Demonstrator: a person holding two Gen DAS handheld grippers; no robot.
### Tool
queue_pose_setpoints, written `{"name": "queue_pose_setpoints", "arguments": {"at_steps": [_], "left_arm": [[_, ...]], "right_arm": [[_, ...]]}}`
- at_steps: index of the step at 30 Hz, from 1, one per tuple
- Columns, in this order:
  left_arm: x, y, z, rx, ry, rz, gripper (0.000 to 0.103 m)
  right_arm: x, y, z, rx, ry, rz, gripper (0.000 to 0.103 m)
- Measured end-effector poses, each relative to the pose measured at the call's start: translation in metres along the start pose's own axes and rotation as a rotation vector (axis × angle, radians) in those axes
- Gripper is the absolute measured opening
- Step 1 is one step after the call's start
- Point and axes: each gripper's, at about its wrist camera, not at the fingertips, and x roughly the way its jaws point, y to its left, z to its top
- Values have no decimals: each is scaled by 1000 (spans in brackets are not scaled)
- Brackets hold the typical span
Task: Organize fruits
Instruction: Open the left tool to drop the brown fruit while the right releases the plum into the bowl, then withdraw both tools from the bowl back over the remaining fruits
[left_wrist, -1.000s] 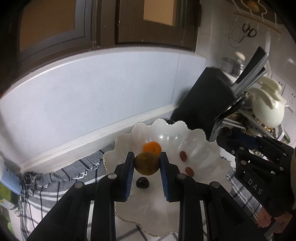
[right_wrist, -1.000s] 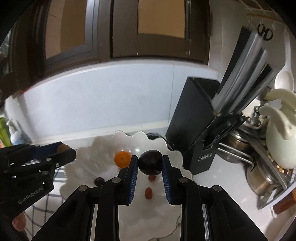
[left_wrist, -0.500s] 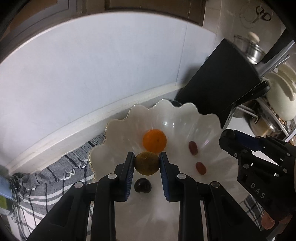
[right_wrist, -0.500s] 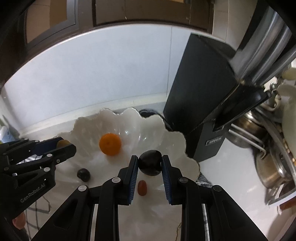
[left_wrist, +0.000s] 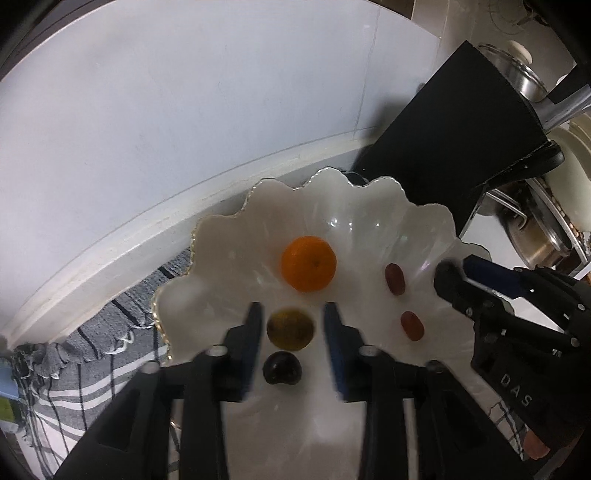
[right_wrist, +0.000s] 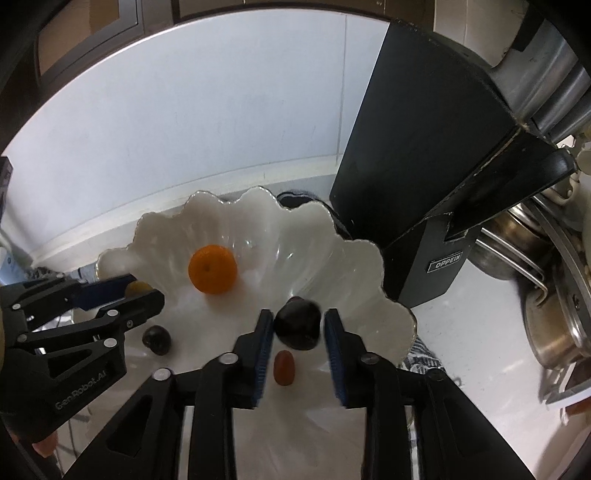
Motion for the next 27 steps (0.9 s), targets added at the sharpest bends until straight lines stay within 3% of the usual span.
{"name": "queue_pose_setpoints", "arguments": {"at_steps": [1,12,27], "left_arm": [[-1,0,0,1,-5,9,45],[-37,3,-9,0,-60,58,57],[-97,-7,-34,18,-184,111,57]], "right_arm": [[0,0,0,0,-3,-6,44],[-28,4,-4,-8,-57,-6,44],[-86,12,-22,-14,-161,27,44]]}}
